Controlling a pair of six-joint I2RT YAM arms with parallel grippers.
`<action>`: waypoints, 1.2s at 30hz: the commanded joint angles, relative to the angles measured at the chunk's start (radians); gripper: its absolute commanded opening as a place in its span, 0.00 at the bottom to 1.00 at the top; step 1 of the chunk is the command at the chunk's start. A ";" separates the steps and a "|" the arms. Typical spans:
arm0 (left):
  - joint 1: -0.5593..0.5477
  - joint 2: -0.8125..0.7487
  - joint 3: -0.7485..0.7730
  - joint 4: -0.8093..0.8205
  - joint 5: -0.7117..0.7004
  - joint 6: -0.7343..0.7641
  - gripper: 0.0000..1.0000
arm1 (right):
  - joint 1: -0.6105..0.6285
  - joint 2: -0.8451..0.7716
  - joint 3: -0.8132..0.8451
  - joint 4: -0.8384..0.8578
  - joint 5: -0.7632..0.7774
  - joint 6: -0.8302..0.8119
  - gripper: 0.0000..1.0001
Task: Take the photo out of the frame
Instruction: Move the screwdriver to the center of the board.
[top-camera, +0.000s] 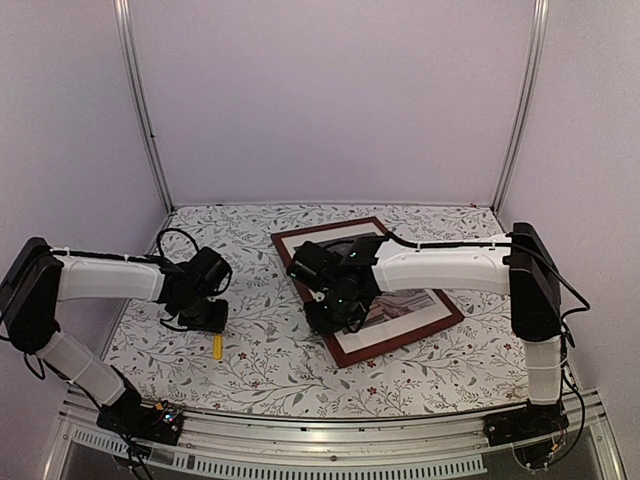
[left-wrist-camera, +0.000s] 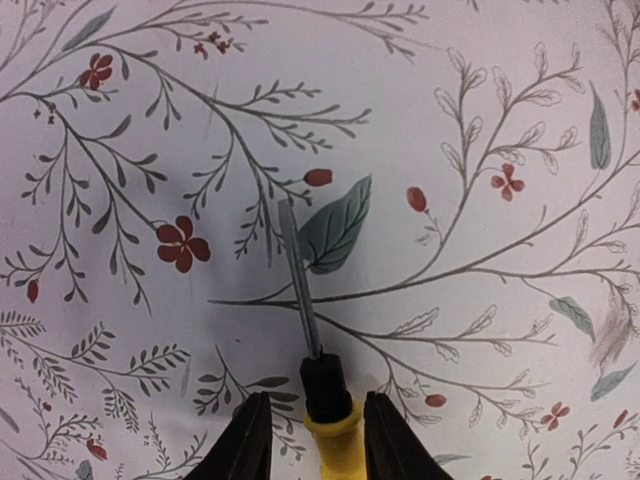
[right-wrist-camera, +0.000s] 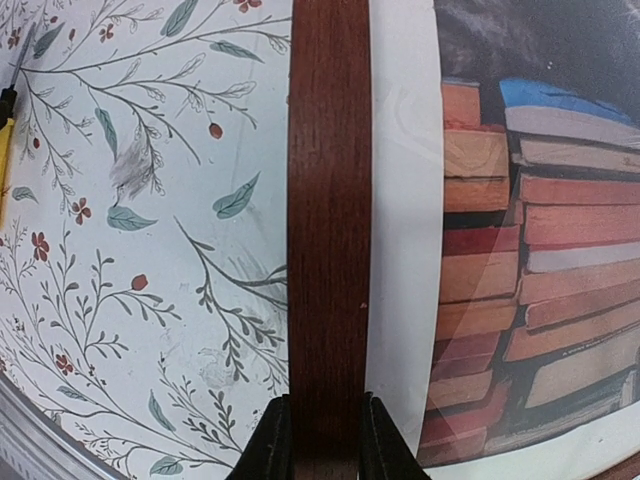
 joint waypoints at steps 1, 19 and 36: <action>0.022 -0.019 0.013 0.011 0.015 0.007 0.36 | -0.001 -0.048 0.052 0.003 -0.006 -0.013 0.07; 0.052 -0.175 0.211 0.093 0.234 -0.144 0.64 | 0.000 -0.080 0.118 -0.070 -0.001 -0.013 0.04; 0.128 0.136 0.202 0.655 0.603 -0.417 0.79 | 0.018 -0.185 0.112 -0.165 0.007 -0.024 0.03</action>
